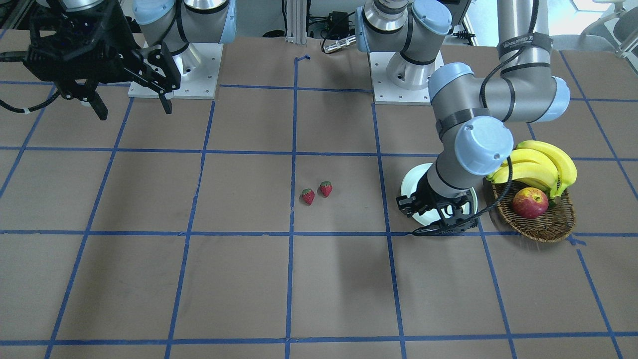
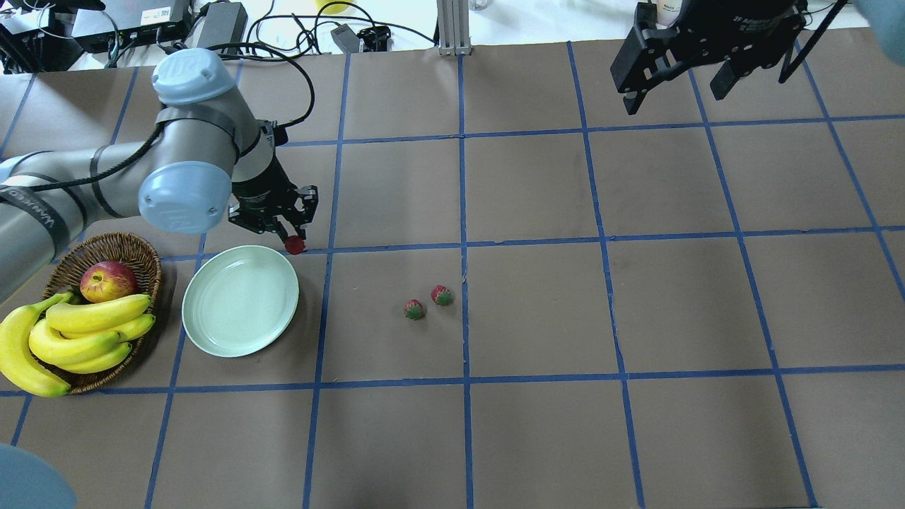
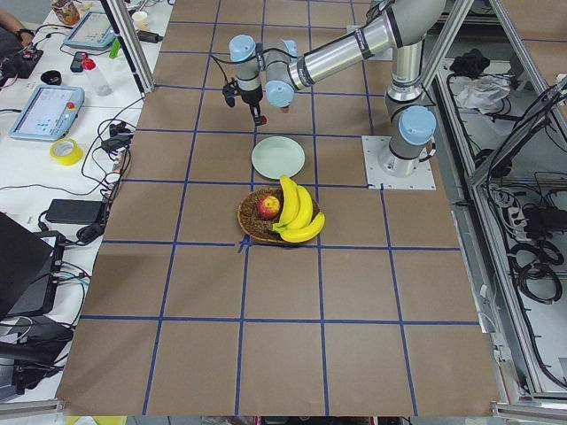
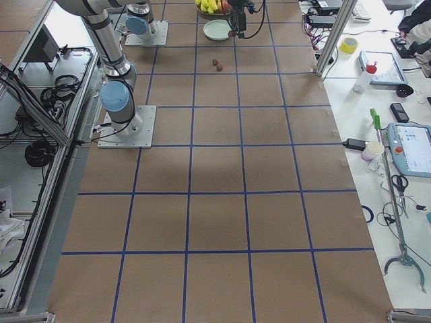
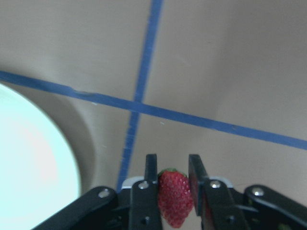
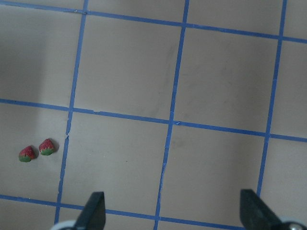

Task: Collect all strawberries into plate
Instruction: 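Carry the strawberry with the left gripper onto the plate and release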

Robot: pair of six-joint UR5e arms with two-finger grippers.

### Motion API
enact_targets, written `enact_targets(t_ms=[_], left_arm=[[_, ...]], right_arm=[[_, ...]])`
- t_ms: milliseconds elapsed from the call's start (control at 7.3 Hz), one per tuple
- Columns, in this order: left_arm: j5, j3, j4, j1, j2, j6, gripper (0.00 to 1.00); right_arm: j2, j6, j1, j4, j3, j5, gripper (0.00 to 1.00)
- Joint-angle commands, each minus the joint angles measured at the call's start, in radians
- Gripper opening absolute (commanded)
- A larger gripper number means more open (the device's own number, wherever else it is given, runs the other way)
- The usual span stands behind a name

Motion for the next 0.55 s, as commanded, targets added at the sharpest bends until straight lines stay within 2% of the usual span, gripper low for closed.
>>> enact_targets(t_ms=[0,137,411], left_arm=[[0.02,-0.057,-0.015,0.133,0.005,0.162,0.0],[0.022,-0.079,-0.001,0.166,-0.003,0.231,0.0],[0.022,-0.084,0.0,0.198,-0.025,0.253,0.0]], right_arm=[[0.01,-0.008,-0.009,-0.054,0.048,-0.002,1.0],[0.011,-0.011,-0.012,-0.061,0.046,-0.003,1.0],[0.014,-0.013,-0.03,-0.059,0.049,-0.005,1.0]])
